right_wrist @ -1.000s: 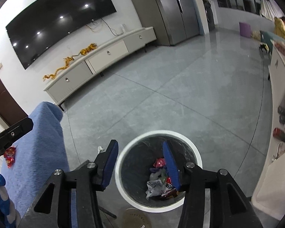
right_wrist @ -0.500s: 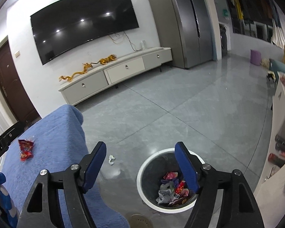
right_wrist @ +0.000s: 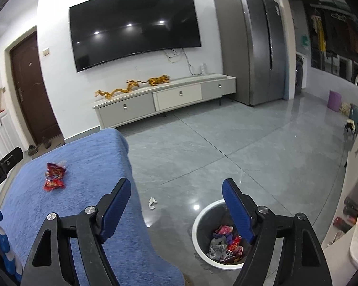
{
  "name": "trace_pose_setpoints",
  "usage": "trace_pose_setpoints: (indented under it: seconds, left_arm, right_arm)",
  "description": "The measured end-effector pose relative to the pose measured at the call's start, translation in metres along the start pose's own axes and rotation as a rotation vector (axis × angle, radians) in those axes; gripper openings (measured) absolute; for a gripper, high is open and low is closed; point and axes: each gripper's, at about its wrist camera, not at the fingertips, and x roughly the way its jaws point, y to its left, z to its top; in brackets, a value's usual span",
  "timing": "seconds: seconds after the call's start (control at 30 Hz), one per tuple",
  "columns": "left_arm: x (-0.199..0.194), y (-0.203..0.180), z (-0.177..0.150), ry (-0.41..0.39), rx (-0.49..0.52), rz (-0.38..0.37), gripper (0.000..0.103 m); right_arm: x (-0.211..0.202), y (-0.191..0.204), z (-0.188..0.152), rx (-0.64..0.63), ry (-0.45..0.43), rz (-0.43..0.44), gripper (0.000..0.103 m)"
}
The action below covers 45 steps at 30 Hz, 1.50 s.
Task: Collect trash
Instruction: 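Move both open tools back over the last red snack bags on the rug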
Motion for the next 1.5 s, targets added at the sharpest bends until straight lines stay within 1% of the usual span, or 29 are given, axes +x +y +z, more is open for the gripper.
trace_pose_setpoints:
  seconds: [0.17, 0.4, 0.6, 1.0, 1.2, 1.5]
  left_arm:
    - [-0.013, 0.027, -0.002, -0.013, -0.034, 0.02, 0.086]
    - [-0.02, 0.058, -0.003, -0.031, -0.076, 0.04, 0.086]
    - [-0.019, 0.079, -0.006, -0.03, -0.102, 0.052, 0.086]
    - [-0.001, 0.116, -0.014, 0.002, -0.154, 0.081, 0.086]
    - [0.011, 0.127, -0.017, 0.025, -0.169, 0.089, 0.086]
    - [0.03, 0.138, -0.019, 0.055, -0.165, 0.097, 0.086]
  right_arm:
    - [-0.005, 0.022, 0.001, -0.042, -0.008, 0.009, 0.078]
    - [-0.013, 0.047, 0.002, -0.091, -0.024, 0.009, 0.078]
    - [-0.013, 0.064, 0.004, -0.124, -0.027, 0.011, 0.079]
    - [0.003, 0.096, 0.003, -0.18, -0.012, 0.018, 0.079]
    - [0.012, 0.107, 0.003, -0.2, 0.002, 0.02, 0.079]
    - [0.025, 0.12, 0.005, -0.215, 0.018, 0.035, 0.079]
